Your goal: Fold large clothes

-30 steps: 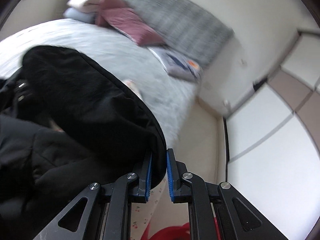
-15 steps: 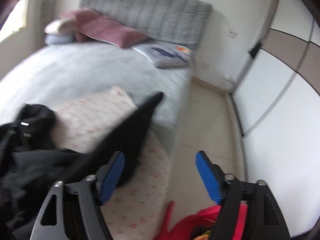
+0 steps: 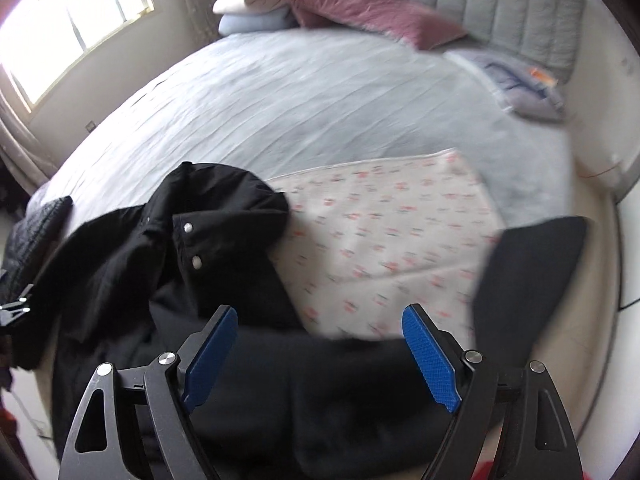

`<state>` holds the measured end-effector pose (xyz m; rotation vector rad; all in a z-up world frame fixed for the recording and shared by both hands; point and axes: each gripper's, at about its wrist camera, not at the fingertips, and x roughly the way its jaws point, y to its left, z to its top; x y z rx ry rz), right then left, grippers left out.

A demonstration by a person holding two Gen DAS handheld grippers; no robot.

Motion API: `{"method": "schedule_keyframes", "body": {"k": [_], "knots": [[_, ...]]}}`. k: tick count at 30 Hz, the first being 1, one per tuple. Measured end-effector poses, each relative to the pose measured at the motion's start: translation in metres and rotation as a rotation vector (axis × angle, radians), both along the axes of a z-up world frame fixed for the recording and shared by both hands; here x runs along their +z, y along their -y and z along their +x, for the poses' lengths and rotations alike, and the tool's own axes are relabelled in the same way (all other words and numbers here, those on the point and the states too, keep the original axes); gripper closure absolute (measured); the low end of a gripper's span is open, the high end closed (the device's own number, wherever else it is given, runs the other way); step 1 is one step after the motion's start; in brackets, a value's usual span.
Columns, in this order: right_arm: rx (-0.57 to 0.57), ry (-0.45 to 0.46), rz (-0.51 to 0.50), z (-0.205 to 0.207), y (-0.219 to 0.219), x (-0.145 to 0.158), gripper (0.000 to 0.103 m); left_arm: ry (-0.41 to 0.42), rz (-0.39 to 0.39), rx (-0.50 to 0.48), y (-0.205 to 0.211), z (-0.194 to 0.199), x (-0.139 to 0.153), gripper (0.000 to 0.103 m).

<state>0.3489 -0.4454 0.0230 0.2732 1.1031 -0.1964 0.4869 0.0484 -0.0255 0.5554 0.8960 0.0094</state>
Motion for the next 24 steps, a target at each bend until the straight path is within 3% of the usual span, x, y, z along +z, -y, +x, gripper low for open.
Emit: {"method": "schedule_keyframes", "body": {"k": [5, 9, 11, 12, 14, 16, 17, 18, 24], "knots": [[0.064, -0.139, 0.071, 0.069, -0.002, -0.066, 0.017, -0.086, -0.096, 0.007, 0.011, 0.049, -0.032, 0.002], [0.124, -0.220, 0.148, 0.101, -0.018, -0.113, 0.017, -0.139, -0.189, 0.015, 0.016, 0.071, -0.051, 0.013], [0.127, -0.261, 0.188, 0.111, -0.028, -0.136, 0.018, -0.196, -0.265, 0.035, 0.012, 0.077, -0.064, 0.033], [0.117, -0.277, 0.175, 0.113, -0.033, -0.144, 0.018, -0.229, -0.297, 0.045, 0.010, 0.080, -0.071, 0.059], [0.117, -0.273, 0.123, 0.113, -0.042, -0.143, 0.020, -0.261, -0.318, 0.075, 0.007, 0.077, -0.086, 0.092], [0.139, -0.249, 0.164, 0.111, -0.053, -0.135, 0.071, -0.199, -0.328, 0.065, 0.004, 0.065, -0.081, 0.096], [0.137, -0.235, 0.101, 0.108, -0.061, -0.128, 0.073, -0.166, -0.347, 0.064, 0.003, 0.059, -0.075, 0.096], [0.143, -0.210, 0.014, 0.105, -0.070, -0.119, 0.086, -0.135, -0.376, 0.067, 0.000, 0.051, -0.067, 0.097], [0.092, 0.051, -0.222, 0.100, -0.103, -0.043, 0.094, 0.056, -0.472, 0.172, -0.029, 0.023, -0.004, 0.097]]}}
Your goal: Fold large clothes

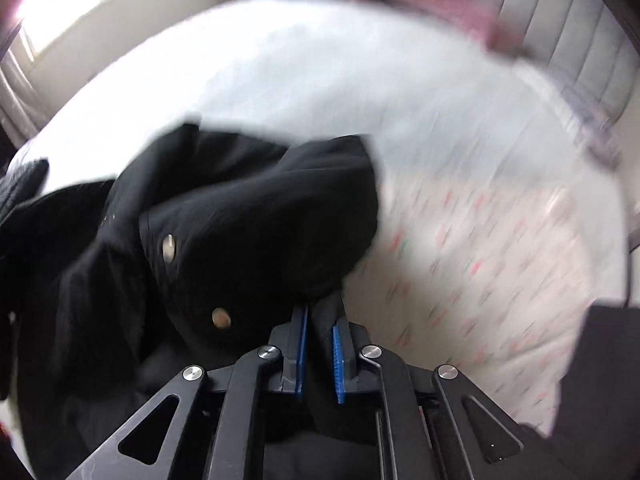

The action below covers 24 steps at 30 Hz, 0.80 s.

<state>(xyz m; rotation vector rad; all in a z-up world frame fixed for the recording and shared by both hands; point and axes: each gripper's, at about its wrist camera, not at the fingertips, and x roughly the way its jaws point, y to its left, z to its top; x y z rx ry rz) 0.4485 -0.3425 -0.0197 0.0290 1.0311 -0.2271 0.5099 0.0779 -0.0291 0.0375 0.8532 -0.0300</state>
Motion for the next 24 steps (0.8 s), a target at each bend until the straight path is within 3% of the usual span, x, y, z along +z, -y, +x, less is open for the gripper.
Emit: {"method": "schedule_keyframes", "body": {"k": [4, 6, 8, 9, 10, 11, 12, 16, 18, 24], "knots": [[0.005, 0.140, -0.057, 0.010, -0.029, 0.036, 0.094, 0.103, -0.036, 0.164, -0.034, -0.013, 0.030, 0.097], [0.042, 0.190, -0.052, 0.017, -0.046, 0.045, 0.090, 0.090, -0.019, 0.239, -0.048, -0.014, 0.027, 0.093], [0.032, 0.169, -0.036, 0.025, -0.057, 0.041, 0.076, 0.022, 0.034, 0.289, -0.059, -0.007, 0.015, 0.074], [0.019, 0.154, -0.023, 0.026, -0.061, 0.040, 0.063, 0.000, 0.044, 0.297, -0.061, -0.004, 0.009, 0.057], [0.018, 0.156, -0.012, 0.025, -0.060, 0.041, 0.051, -0.030, 0.042, 0.298, -0.067, -0.006, 0.002, 0.047], [0.024, 0.165, 0.003, 0.021, -0.062, 0.042, 0.045, -0.045, 0.035, 0.291, -0.068, -0.006, 0.000, 0.033], [0.035, 0.167, 0.012, 0.014, -0.060, 0.044, 0.038, -0.056, 0.017, 0.264, -0.069, -0.011, -0.002, 0.029], [0.074, 0.124, 0.035, -0.004, -0.061, 0.052, 0.033, -0.097, 0.038, 0.157, -0.062, -0.037, -0.003, 0.027], [0.087, 0.096, 0.055, -0.023, -0.060, 0.055, 0.033, -0.117, 0.057, 0.098, -0.055, -0.054, 0.002, 0.022], [0.078, 0.018, 0.150, -0.089, -0.052, 0.074, 0.032, -0.154, 0.085, -0.033, -0.045, -0.111, 0.027, 0.021]]}}
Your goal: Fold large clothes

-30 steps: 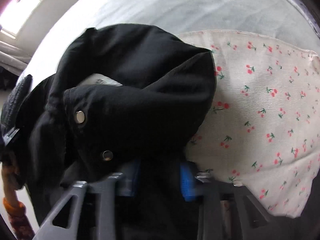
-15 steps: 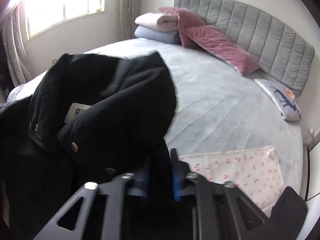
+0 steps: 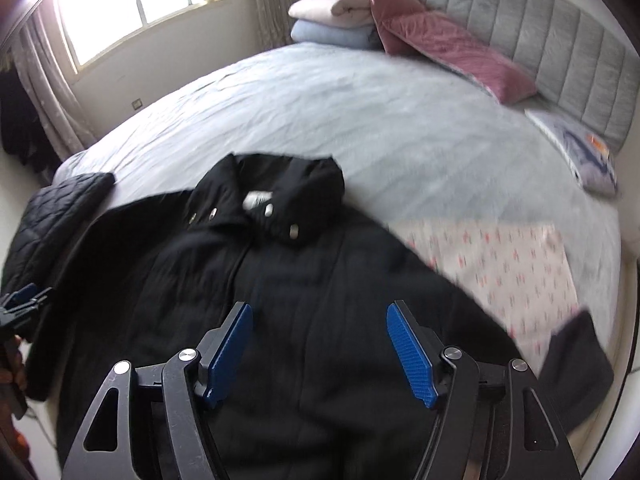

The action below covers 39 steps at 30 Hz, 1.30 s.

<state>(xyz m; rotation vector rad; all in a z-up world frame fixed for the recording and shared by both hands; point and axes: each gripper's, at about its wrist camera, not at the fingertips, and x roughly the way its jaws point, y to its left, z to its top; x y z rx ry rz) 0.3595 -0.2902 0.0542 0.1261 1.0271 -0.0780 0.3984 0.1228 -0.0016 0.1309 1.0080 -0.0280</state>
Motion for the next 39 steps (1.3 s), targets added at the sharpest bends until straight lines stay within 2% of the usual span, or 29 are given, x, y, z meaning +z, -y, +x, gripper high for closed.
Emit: {"method": "schedule_keyframes", "body": {"k": [4, 7, 10, 15, 19, 22, 25, 28, 35, 39], "knots": [[0.008, -0.027, -0.025, -0.053, 0.007, 0.014, 0.030, 0.004, -0.004, -0.046, -0.008, -0.048, 0.026, 0.018], [0.023, -0.039, -0.037, -0.098, 0.008, 0.022, 0.024, 0.015, -0.015, -0.069, -0.018, -0.086, 0.046, 0.007], [0.044, -0.053, -0.016, -0.138, 0.009, 0.023, 0.020, 0.020, -0.029, -0.091, -0.028, -0.124, 0.061, 0.004], [0.073, -0.086, -0.015, -0.200, 0.004, 0.012, 0.017, -0.018, -0.053, -0.114, -0.046, -0.173, 0.062, 0.003], [0.101, -0.112, -0.018, -0.239, -0.003, -0.006, 0.016, -0.045, -0.005, -0.134, -0.059, -0.210, 0.048, 0.003], [0.125, -0.123, -0.046, -0.265, -0.009, -0.019, 0.016, -0.073, -0.015, -0.136, -0.070, -0.228, 0.032, 0.003], [0.145, -0.127, -0.045, -0.288, -0.011, -0.032, 0.016, -0.098, -0.054, -0.131, -0.081, -0.242, 0.010, 0.003], [0.135, -0.122, 0.009, -0.307, -0.006, -0.045, 0.016, -0.135, -0.100, -0.116, -0.092, -0.251, -0.017, 0.004], [0.030, -0.172, 0.158, -0.329, 0.023, -0.100, 0.015, -0.181, -0.278, -0.089, -0.115, -0.261, -0.073, 0.004], [-0.028, -0.196, 0.243, -0.334, 0.036, -0.134, 0.015, -0.196, -0.336, -0.106, -0.116, -0.261, -0.093, 0.004]]}}
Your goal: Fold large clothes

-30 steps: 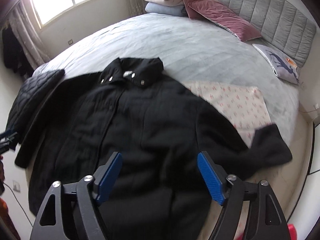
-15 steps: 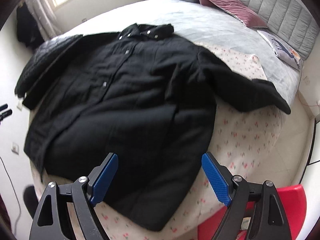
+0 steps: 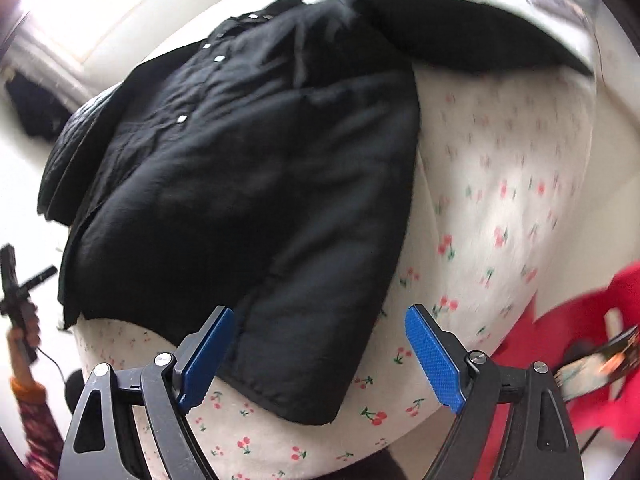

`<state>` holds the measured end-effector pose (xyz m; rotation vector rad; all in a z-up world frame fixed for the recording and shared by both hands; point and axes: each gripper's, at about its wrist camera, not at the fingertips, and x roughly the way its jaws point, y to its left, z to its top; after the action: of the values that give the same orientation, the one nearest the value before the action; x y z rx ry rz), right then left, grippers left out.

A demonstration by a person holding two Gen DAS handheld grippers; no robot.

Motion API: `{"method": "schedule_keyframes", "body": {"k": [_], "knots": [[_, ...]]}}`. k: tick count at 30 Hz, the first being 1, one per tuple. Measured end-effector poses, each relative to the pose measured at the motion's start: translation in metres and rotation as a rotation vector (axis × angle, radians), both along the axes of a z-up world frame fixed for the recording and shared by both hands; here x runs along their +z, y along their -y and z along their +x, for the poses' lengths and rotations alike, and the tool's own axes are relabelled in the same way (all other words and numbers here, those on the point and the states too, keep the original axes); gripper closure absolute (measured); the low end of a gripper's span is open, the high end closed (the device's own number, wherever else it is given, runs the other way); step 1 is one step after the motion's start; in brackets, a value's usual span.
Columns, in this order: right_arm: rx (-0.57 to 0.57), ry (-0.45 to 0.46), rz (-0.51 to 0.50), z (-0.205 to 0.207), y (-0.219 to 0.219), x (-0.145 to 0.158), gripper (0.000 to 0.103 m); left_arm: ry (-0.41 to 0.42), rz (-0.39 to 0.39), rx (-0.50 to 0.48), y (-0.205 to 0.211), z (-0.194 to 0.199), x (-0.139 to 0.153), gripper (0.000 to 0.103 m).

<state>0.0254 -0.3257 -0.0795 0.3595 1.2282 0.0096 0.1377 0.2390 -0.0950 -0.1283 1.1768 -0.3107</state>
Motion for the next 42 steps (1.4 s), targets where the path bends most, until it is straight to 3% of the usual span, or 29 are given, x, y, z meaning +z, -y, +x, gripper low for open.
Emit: {"method": "schedule_keyframes", "body": {"k": [4, 9, 16, 26, 29, 30, 32, 33, 34, 35, 36, 37, 39, 42], "knots": [[-0.013, 0.006, 0.084, -0.002, -0.001, -0.028, 0.015, -0.012, -0.076, -0.023, 0.001, 0.000, -0.015, 0.005], [-0.003, 0.056, 0.083, -0.004, -0.010, -0.035, 0.003, 0.026, -0.078, -0.047, 0.002, -0.007, -0.020, 0.005], [-0.042, 0.053, 0.141, -0.001, -0.007, -0.040, 0.000, 0.040, -0.082, -0.066, -0.004, -0.020, -0.023, 0.005], [-0.026, 0.063, 0.206, -0.004, -0.009, -0.038, 0.000, -0.034, -0.280, -0.007, -0.032, -0.012, -0.024, 0.009], [-0.021, 0.071, 0.300, -0.004, -0.011, -0.041, 0.000, -0.030, -0.298, -0.022, -0.032, -0.015, -0.025, 0.015], [-0.020, 0.075, 0.311, -0.005, -0.011, -0.042, 0.000, -0.031, -0.309, -0.025, -0.034, -0.016, -0.025, 0.022], [-0.020, 0.084, 0.300, -0.006, -0.015, -0.043, 0.000, -0.042, -0.346, -0.012, -0.036, -0.019, -0.027, 0.037], [-0.021, 0.088, 0.288, -0.006, -0.016, -0.043, 0.001, -0.058, -0.375, -0.006, -0.037, -0.020, -0.028, 0.057], [-0.020, 0.091, 0.278, -0.006, -0.018, -0.042, 0.015, -0.079, -0.404, -0.005, -0.035, -0.020, -0.030, 0.075], [-0.019, 0.093, 0.274, -0.006, -0.019, -0.040, 0.030, -0.111, -0.448, 0.009, -0.035, -0.021, -0.034, 0.075], [-0.022, 0.087, 0.301, -0.006, -0.019, -0.041, 0.064, -0.117, -0.452, 0.023, -0.034, -0.023, -0.034, 0.078], [-0.028, 0.089, 0.325, -0.006, -0.019, -0.041, 0.076, -0.107, -0.436, 0.030, -0.031, -0.026, -0.031, 0.083], [-0.024, 0.130, 0.313, -0.012, -0.018, -0.029, 0.085, -0.075, -0.420, 0.035, -0.025, -0.033, -0.018, 0.086], [-0.029, 0.248, 0.351, -0.026, -0.008, 0.009, 0.088, -0.008, -0.446, 0.047, -0.019, -0.049, 0.015, 0.089]]}}
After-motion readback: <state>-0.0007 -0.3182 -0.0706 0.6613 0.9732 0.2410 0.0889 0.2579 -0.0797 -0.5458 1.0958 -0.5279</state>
